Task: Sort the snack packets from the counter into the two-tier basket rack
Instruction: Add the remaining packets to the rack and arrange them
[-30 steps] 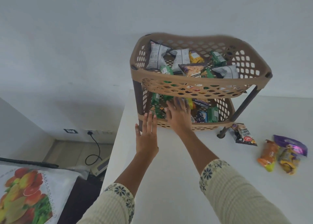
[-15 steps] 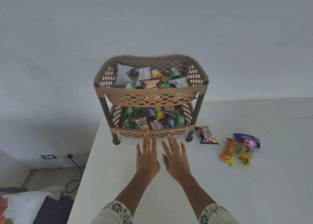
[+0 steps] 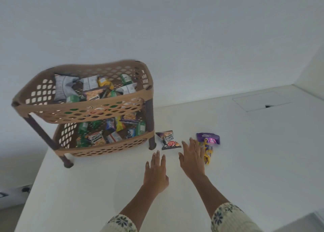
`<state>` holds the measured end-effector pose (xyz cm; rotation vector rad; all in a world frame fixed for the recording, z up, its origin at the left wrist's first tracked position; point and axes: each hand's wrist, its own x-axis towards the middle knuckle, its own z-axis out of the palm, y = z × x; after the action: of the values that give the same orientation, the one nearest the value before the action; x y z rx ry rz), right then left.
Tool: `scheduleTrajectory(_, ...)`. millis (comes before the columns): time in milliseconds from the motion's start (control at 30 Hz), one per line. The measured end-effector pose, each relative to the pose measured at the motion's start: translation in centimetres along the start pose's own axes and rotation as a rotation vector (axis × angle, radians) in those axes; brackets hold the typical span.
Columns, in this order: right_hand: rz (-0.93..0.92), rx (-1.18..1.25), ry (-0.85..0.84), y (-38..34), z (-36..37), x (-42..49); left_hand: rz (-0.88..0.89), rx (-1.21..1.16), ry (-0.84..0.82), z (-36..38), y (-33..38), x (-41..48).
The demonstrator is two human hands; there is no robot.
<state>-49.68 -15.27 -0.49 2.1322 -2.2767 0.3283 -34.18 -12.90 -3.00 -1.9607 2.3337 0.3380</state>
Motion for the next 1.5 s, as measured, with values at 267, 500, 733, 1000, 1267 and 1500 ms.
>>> scheduleTrajectory(267, -0.056, -0.044, -0.149, 2.1, 1.1, 2.7, -0.069, -0.071, 0.055, -0.6, 2.2, 3.4)
scheduleTrajectory(500, 0.196, -0.09, -0.187, 2.9, 2.2, 3.6, 0.049, 0.013, 0.143, 0.4, 3.7, 4.5)
scheduleTrajectory(733, 0.256, 0.029, -0.178, 5.1, 2.2, 2.6, 0.132, 0.011, 0.111, 1.9, 6.3, 4.4)
scheduleTrajectory(1000, 0.312, 0.049, -0.116, 4.7, 2.4, -0.5, 0.142, 0.027, 0.119, 1.6, 5.2, 3.7)
scheduleTrajectory(1267, 0.256, 0.145, 0.036, 0.1, -0.4, -0.8, 0.098, 0.001, 0.208, -0.8, 1.5, 2.0)
scheduleTrajectory(1500, 0.063, 0.247, 0.231, -7.9, -3.5, -1.3, 0.066, -0.062, 0.353, -3.8, -3.5, -1.0)
